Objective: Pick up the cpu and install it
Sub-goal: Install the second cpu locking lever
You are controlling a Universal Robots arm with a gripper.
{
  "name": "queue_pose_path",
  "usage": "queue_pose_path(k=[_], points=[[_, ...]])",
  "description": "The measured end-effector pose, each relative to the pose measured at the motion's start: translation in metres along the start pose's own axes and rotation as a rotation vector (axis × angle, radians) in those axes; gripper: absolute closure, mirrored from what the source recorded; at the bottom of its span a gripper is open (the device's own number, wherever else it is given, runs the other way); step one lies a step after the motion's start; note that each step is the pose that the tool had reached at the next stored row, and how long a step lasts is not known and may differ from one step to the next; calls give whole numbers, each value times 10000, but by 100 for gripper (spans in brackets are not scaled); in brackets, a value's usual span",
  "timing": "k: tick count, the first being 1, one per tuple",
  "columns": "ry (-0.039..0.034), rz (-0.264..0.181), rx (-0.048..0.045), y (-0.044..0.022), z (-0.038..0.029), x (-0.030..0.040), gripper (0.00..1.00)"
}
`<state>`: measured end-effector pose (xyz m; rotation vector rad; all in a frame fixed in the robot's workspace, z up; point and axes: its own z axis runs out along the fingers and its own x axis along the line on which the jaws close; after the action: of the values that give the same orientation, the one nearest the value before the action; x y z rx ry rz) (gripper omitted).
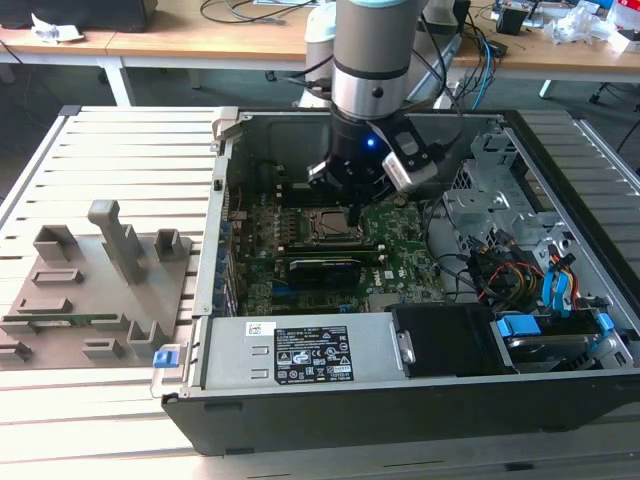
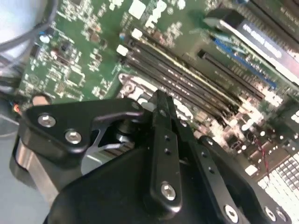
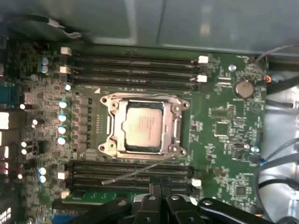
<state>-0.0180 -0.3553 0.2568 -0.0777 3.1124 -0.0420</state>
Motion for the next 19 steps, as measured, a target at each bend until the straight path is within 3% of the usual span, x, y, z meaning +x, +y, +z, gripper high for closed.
queue_pose_path(k=[2, 5, 9, 12, 17, 19], points=[[-1, 2, -33, 7, 43, 145, 89], [-2, 1, -40, 16, 103, 294, 89], [-4, 0, -43, 23, 254, 406, 89], [-9, 5, -182, 27, 295, 509, 89], [-10, -10, -218, 16, 353, 558, 89], [-19, -21, -365, 19, 391, 581, 89]])
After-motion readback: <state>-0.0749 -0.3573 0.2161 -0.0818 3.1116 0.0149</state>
